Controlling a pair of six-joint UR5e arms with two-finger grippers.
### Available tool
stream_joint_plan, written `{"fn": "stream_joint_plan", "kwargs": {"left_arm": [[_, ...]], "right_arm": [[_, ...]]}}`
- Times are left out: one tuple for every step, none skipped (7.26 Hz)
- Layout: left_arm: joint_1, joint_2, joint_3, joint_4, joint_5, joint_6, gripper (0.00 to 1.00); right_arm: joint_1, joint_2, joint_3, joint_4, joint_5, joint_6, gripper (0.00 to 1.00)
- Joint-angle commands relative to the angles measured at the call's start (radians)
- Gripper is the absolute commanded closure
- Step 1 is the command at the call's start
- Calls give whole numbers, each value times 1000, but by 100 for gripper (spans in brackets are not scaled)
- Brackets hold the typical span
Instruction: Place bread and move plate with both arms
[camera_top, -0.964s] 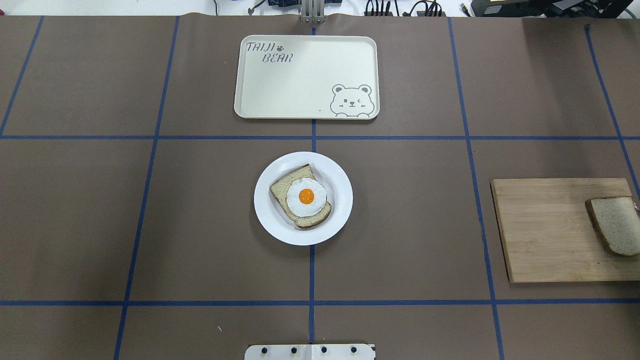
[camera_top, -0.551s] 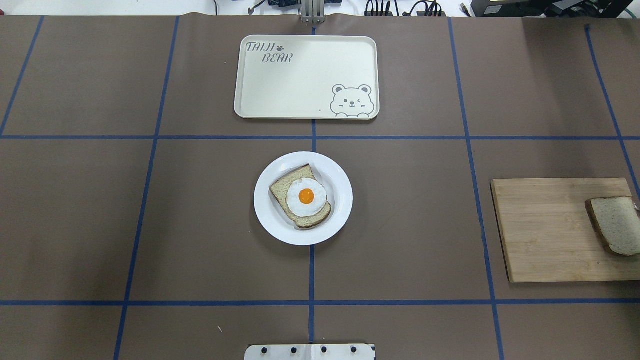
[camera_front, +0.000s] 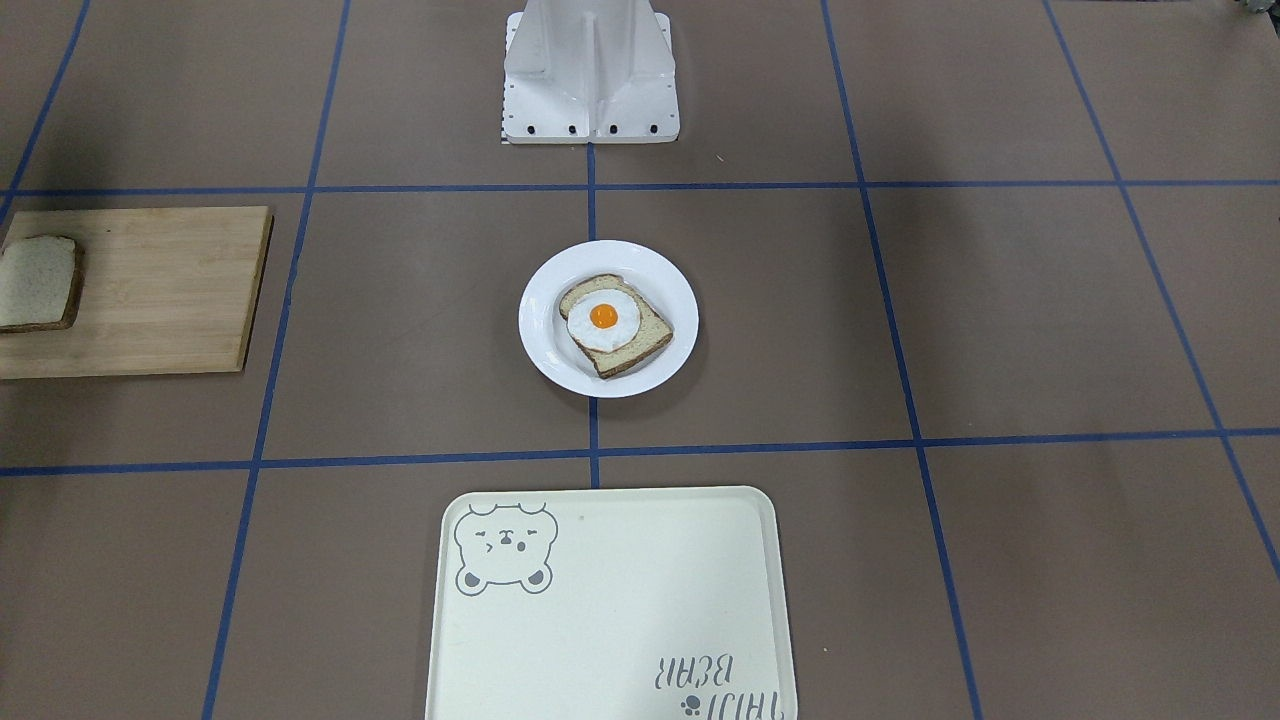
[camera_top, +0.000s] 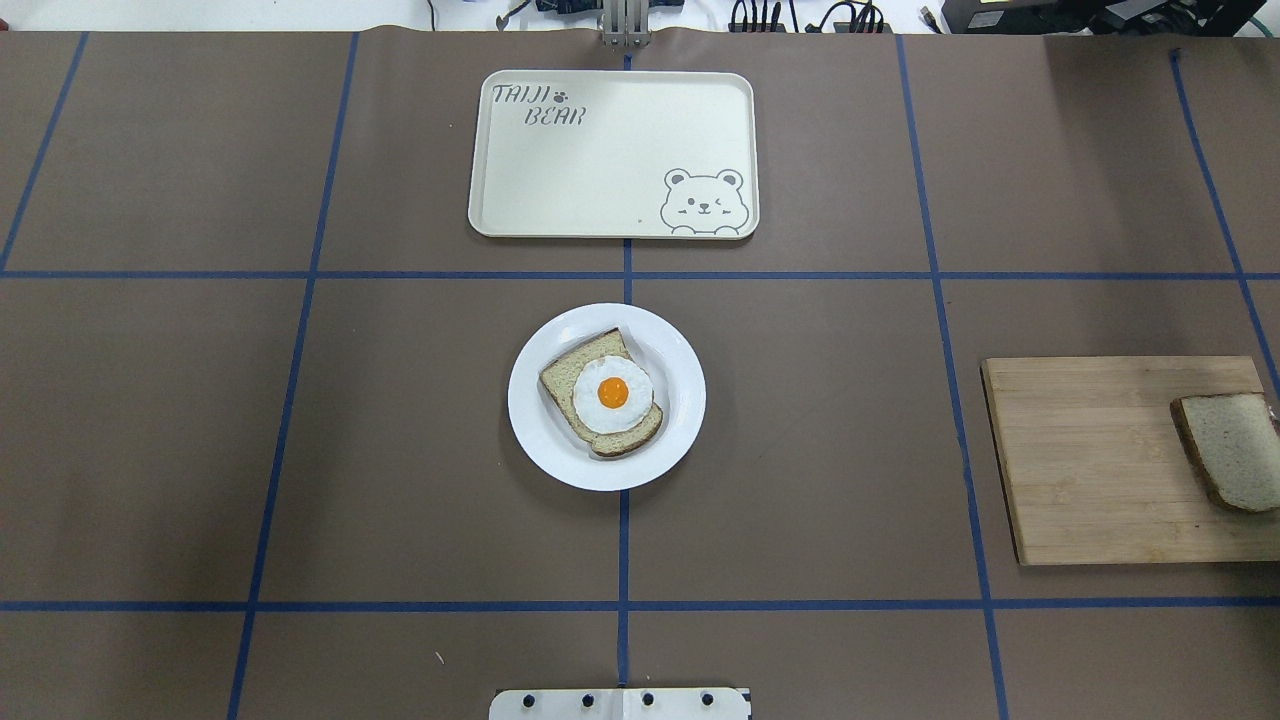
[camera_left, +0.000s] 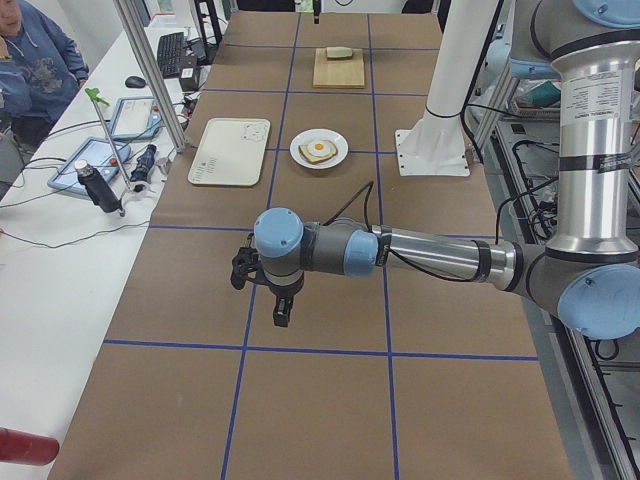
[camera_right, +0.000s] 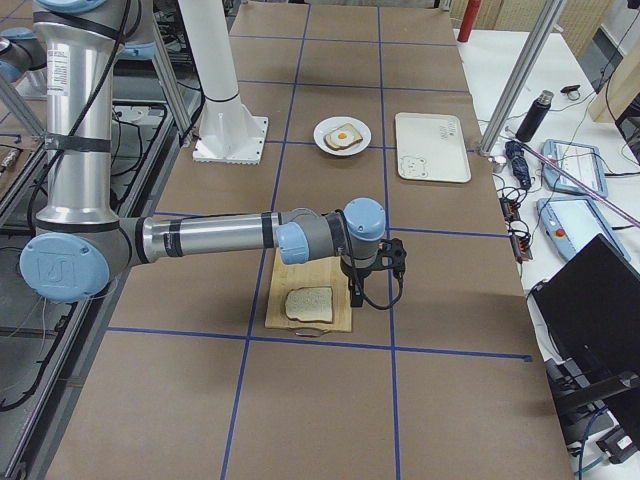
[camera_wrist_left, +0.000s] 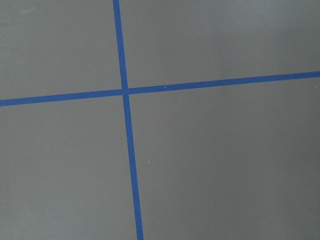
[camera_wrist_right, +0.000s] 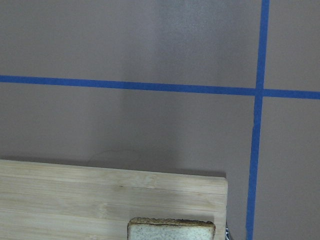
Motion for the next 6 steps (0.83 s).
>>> {"fn": "stream_joint_plan", "kwargs": {"left_arm": [[0,1,3,3,3,-2,2],[0,3,4,2,5,0,2],[0,4,9,0,5,-2,2],[0,4,10,2,3,-2,2],[0,4,9,2,-3,-2,2],[0,4,10,2,-1,-2,2]], "right_arm": [[-41,-4,-23,3,-6,-5,0],[-51,-8,-55,4,-7,-7,0],[-75,-10,-63,4,-7,-5,1],[-103,-36,-72,38,-21,-8,3],[-109,-75,-141,223,-30,10,5],[-124,-99,-154,316,-24,71,5]]}}
